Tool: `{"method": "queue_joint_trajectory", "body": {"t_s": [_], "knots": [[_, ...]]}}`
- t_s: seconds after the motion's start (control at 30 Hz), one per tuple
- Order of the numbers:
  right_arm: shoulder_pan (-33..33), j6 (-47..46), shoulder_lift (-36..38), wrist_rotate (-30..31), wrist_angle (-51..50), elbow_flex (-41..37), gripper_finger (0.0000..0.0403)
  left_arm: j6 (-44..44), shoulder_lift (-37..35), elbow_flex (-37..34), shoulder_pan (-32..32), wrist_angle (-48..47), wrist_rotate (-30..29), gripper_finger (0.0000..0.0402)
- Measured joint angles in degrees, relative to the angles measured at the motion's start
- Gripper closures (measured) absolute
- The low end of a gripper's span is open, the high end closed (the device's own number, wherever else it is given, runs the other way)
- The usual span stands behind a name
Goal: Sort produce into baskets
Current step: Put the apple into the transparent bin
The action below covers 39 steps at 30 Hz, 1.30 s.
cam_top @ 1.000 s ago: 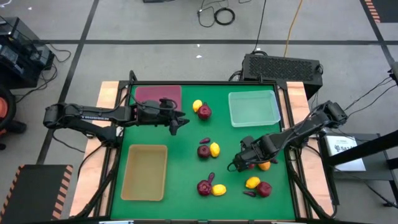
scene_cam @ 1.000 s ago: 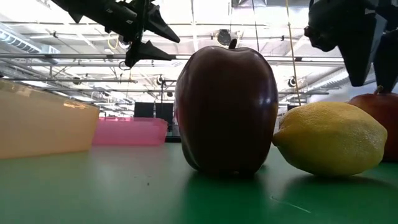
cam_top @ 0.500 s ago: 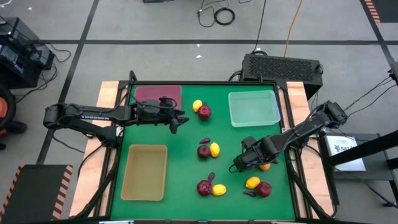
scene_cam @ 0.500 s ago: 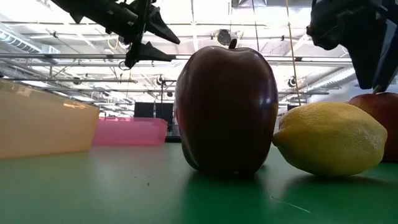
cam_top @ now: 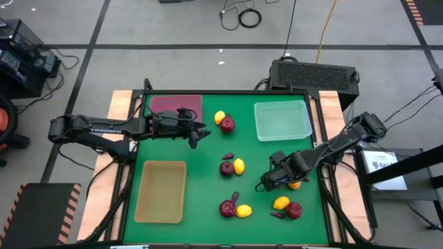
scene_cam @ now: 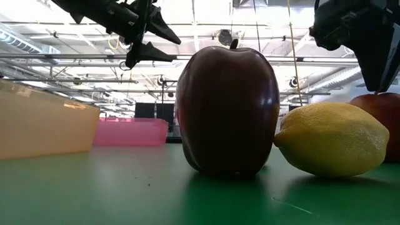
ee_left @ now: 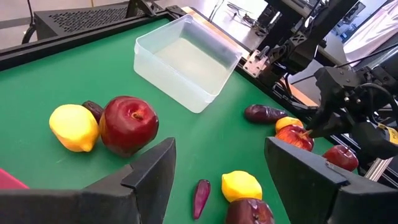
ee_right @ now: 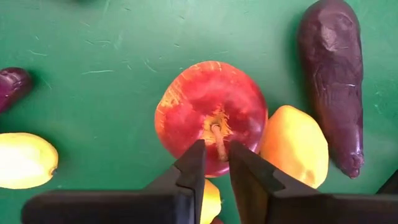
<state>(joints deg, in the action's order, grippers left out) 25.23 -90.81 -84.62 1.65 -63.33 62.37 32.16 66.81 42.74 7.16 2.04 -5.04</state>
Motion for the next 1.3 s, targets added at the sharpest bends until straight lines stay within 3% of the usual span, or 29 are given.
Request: {"method": "queue_joint_trajectory", "body": {"t_s": [0.3,0.53,0.8,1.07,1.3], "knots": [[0.2,4.5,-2.3,0.4,0.0,0.1,0.0376,0.0,0.0,0.0,0.0,0.0,0.0,0.0148],[-0.1,4.4,0.0,2.1,-0.3,0.1,0.0399,0.1,0.0,0.0,0.0,0.0,0.0,0.0148],[-2.4,3.5,6.0,15.6,-4.9,3.7,0.0401,0.4,0.0,0.0,0.0,0.0,0.0,0.0148],[-14.5,12.3,12.6,27.2,-9.1,4.1,0.0402,0.6,0.0,0.0,0.0,0.0,0.1,0.0148],[-29.1,29.0,14.0,28.3,-8.1,4.1,0.0403,0.5,0.0,0.0,0.0,0.0,0.1,0.0148]]}}
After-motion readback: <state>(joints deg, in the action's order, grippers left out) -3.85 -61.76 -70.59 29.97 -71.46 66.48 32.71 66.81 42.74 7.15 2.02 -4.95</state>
